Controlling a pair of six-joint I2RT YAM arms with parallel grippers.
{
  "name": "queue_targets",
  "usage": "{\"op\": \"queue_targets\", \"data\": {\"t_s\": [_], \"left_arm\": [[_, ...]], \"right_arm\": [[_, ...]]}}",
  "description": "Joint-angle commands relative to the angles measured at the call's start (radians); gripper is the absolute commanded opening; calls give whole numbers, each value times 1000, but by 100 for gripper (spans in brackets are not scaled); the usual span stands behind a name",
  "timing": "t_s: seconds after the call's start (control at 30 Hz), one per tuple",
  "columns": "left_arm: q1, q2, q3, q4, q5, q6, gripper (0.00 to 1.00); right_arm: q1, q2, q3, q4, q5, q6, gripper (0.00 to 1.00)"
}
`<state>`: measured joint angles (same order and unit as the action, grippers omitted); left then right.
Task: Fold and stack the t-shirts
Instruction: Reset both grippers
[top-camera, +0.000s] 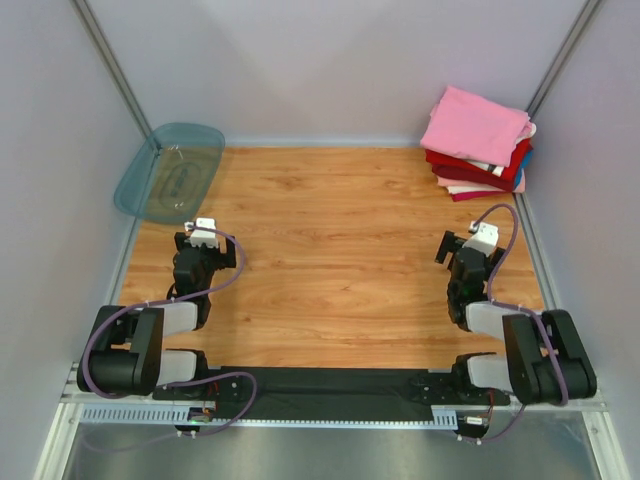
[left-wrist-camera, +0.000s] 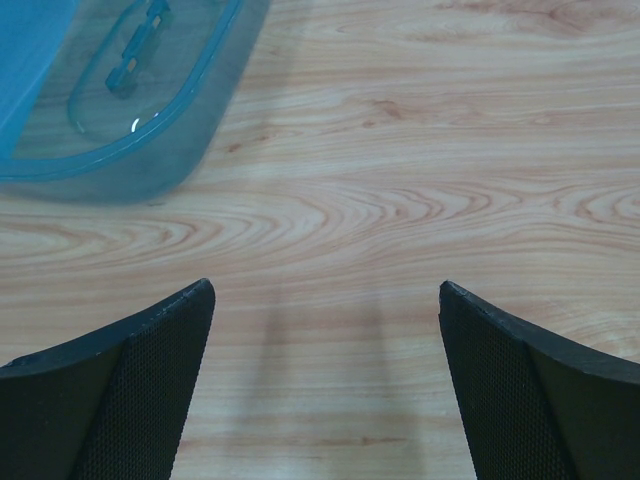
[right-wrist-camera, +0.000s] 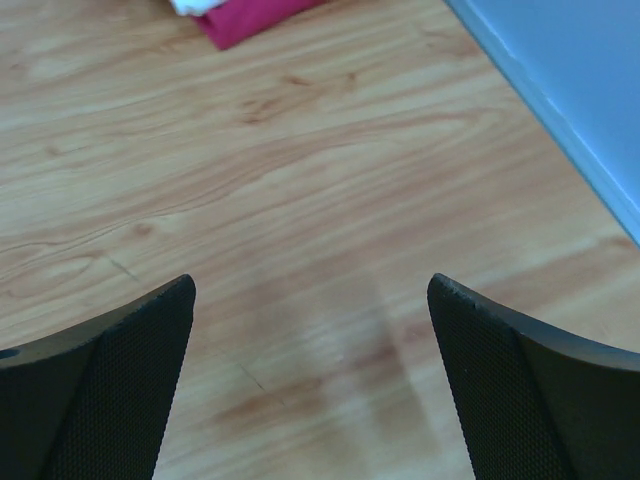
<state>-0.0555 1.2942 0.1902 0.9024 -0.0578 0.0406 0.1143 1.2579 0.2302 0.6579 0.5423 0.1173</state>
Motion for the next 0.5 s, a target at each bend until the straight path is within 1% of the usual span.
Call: {"op": "queue_targets", "data": {"t_s": [0.0,0.07,0.1,0.13,0.17,0.23,0.47], "left_arm": [[6,-4,12,70,19,7,100],[6,-4,14,69,18,7,100],[6,-4,14,69,19,7,100],[6,-4,12,69,18,7,100],[6,-3,12,69,18,7,100],[6,-3,12,70,18,7,100],[6,-4,12,69,18,7,100]], "right_arm": [[-18,135,-42,481,-270,-113,100],[-31,65,6,244,-317,-94,100],[-41,75,0,262,-341,-102,97],[-41,115,-18,367,-338,-110,100],[-39,110,-14,359,-340,-110,100],[-39,84,1,283,-334,-104,100],[-38,87,4,289,-332,-107,100]]}}
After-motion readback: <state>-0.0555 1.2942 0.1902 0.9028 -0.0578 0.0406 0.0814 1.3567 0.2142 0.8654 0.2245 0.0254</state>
